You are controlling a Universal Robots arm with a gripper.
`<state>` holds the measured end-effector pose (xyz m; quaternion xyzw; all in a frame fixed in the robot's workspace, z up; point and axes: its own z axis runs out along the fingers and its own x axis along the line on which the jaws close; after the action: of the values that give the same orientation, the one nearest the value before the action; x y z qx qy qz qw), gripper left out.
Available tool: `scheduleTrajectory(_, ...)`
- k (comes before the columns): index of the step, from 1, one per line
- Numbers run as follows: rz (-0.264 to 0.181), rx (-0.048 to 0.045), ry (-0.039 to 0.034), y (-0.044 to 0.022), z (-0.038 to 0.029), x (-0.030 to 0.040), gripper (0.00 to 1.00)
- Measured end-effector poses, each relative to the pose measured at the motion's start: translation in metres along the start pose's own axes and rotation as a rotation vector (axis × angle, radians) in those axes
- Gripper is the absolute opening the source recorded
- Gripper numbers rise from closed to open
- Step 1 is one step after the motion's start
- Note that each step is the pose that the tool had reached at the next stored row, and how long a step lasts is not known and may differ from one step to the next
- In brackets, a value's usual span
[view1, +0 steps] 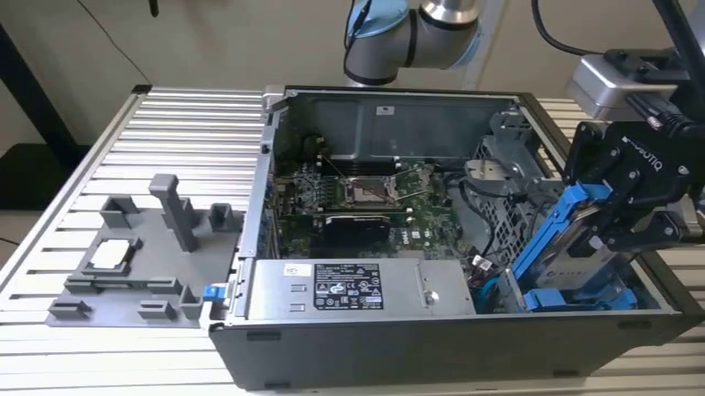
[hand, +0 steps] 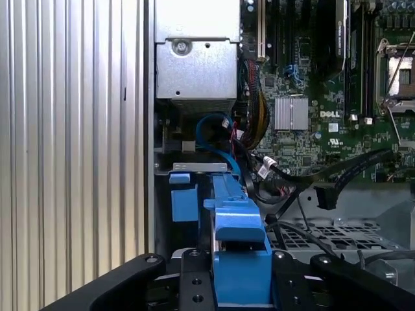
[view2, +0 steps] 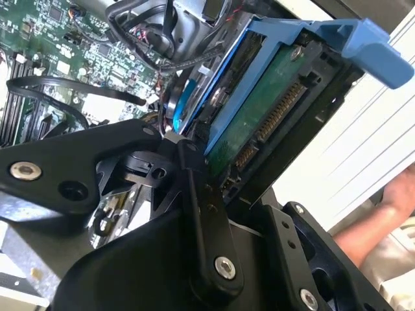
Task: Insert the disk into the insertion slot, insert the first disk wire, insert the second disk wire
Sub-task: 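Insert the disk into the insertion slot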
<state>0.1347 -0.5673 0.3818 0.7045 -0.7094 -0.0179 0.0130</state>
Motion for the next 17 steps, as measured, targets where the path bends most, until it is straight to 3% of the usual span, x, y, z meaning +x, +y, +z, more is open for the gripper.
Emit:
scheduleTrajectory(6,0.000,0.0001,-0.0001,-0.0001,0.0002,0.0000,0.34)
scheduleTrajectory(9,0.000,0.0000,-0.0003,0.0000,0.0004,0.0000,0.47)
scheduleTrajectory(17,0.000,0.0001,-0.0002,0.0000,0.0006,0.0000,0.47)
